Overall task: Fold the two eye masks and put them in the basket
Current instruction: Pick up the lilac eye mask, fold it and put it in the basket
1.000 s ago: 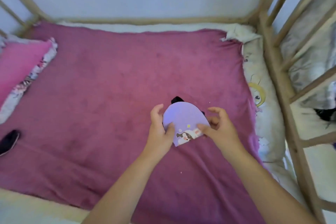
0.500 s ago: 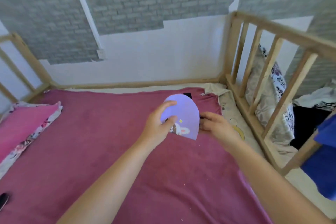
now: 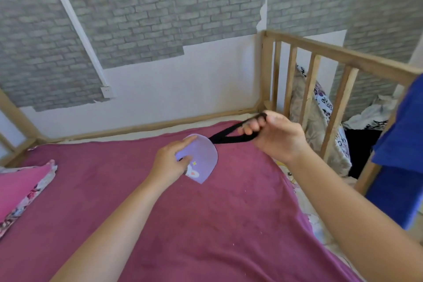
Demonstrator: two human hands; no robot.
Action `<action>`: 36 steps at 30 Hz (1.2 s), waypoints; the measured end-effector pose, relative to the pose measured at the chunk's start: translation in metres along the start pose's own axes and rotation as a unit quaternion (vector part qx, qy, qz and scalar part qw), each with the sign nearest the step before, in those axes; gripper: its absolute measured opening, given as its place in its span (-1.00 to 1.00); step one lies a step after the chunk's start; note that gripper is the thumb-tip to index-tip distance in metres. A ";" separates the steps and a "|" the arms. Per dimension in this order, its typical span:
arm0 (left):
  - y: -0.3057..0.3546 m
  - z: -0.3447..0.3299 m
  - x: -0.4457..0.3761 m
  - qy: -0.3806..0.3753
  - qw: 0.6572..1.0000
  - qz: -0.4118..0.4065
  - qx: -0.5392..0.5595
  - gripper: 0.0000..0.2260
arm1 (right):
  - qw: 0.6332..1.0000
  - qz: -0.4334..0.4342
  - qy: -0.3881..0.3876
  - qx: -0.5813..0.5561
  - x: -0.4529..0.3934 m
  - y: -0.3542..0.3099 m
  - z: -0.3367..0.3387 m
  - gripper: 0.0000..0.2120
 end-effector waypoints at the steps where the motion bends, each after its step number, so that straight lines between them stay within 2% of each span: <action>1: 0.002 -0.002 0.001 -0.002 1.000 -0.013 -0.001 -0.58 | 0.999 0.022 0.013 -0.032 -0.003 -0.003 -0.004 -0.87; 2: 0.002 -0.004 0.001 0.002 1.000 -0.024 -0.007 -0.59 | 0.997 0.031 0.059 -0.033 -0.006 -0.003 0.004 -0.75; 3: 0.003 -0.005 0.003 0.011 0.999 -0.036 -0.015 -0.60 | 0.992 0.028 0.122 0.013 -0.009 -0.004 0.012 -0.63; 4: 0.003 -0.006 0.004 0.025 0.998 -0.050 -0.023 -0.62 | 0.973 0.001 0.203 0.109 -0.009 -0.002 0.025 -0.56; 6: 0.007 -0.006 0.009 0.062 0.991 -0.098 -0.064 -0.65 | 0.882 -0.105 0.318 0.332 -0.007 0.000 0.042 -0.66; 7: 0.010 -0.005 0.012 0.086 0.983 -0.135 -0.094 -0.63 | 0.833 -0.173 0.327 0.411 -0.005 0.006 0.046 -0.74; 8: 0.013 -0.005 0.014 0.111 0.971 -0.174 -0.123 -0.61 | 0.792 -0.246 0.310 0.465 -0.002 0.016 0.050 -0.78; 10: 0.017 -0.004 0.020 0.154 0.946 -0.233 -0.165 -0.61 | 0.752 -0.363 0.260 0.485 0.006 0.037 0.052 -0.82; 13: 0.019 -0.004 0.026 0.186 0.929 -0.264 -0.179 -0.68 | 0.756 -0.476 0.209 0.398 0.015 0.057 0.035 -0.76; 16: 0.012 0.000 0.028 0.203 0.931 -0.255 -0.163 -0.67 | 0.727 -0.502 0.071 0.462 0.017 0.058 0.024 -0.77; 17: 0.009 0.002 0.028 0.207 0.935 -0.242 -0.153 -0.66 | 0.726 -0.501 0.015 0.470 0.018 0.056 0.019 -0.75; 19: 0.003 0.007 0.028 0.214 0.946 -0.206 -0.127 -0.61 | 0.756 -0.502 -0.095 0.410 0.025 0.054 0.004 -0.70; 21: 0.000 0.007 0.026 0.208 0.955 -0.187 -0.103 -0.60 | 0.821 -0.453 -0.173 0.302 0.027 0.050 -0.014 -0.71; 22: -0.001 0.006 0.026 0.203 0.958 -0.183 -0.088 -0.60 | 0.876 -0.385 -0.172 0.235 0.023 0.047 -0.022 -0.78; 23: -0.003 0.004 0.025 0.199 0.961 -0.177 -0.069 -0.61 | 0.934 -0.293 -0.132 0.154 0.016 0.040 -0.028 -0.89; 24: -0.004 0.002 0.025 0.199 0.964 -0.169 -0.055 -0.61 | 0.976 -0.199 -0.048 0.075 0.010 0.031 -0.028 -0.91; 25: -0.003 0.000 0.026 0.202 0.963 -0.169 -0.051 -0.63 | 0.990 -0.121 0.064 0.013 0.007 0.025 -0.022 -0.89; 27: 0.008 -0.004 0.034 0.226 0.943 -0.224 -0.095 -0.69 | 0.970 -0.045 0.236 -0.034 0.009 0.024 -0.003 -0.87; 28: 0.018 -0.006 0.041 0.237 0.919 -0.277 -0.148 -0.74 | 0.957 -0.058 0.282 -0.025 0.011 0.028 0.004 -0.86; 30: 0.037 -0.016 0.053 0.243 0.837 -0.407 -0.275 -0.78 | 0.935 -0.166 0.313 0.008 0.016 0.047 0.014 -0.77; 32: 0.043 -0.023 0.061 0.224 0.755 -0.495 -0.367 -0.75 | 0.913 -0.293 0.275 0.070 0.023 0.065 0.013 -0.70; 33: 0.042 -0.024 0.062 0.215 0.729 -0.518 -0.392 -0.75 | 0.905 -0.338 0.235 0.105 0.025 0.070 0.010 -0.68; 35: 0.033 -0.023 0.061 0.202 0.703 -0.536 -0.422 -0.74 | 0.902 -0.373 0.153 0.153 0.023 0.073 0.001 -0.66; 36: 0.028 -0.022 0.058 0.194 0.703 -0.533 -0.428 -0.73 | 0.904 -0.373 0.131 0.165 0.020 0.073 -0.003 -0.67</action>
Point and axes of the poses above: each hand's wrist, its own x-axis away from the middle knuckle, its own z-axis out of the back of the hand, y = z × x, the point moved 5 cm from there along -x, towards the middle knuckle, and after that the axes turned 12 degrees about -y, right-handed, at the moved point
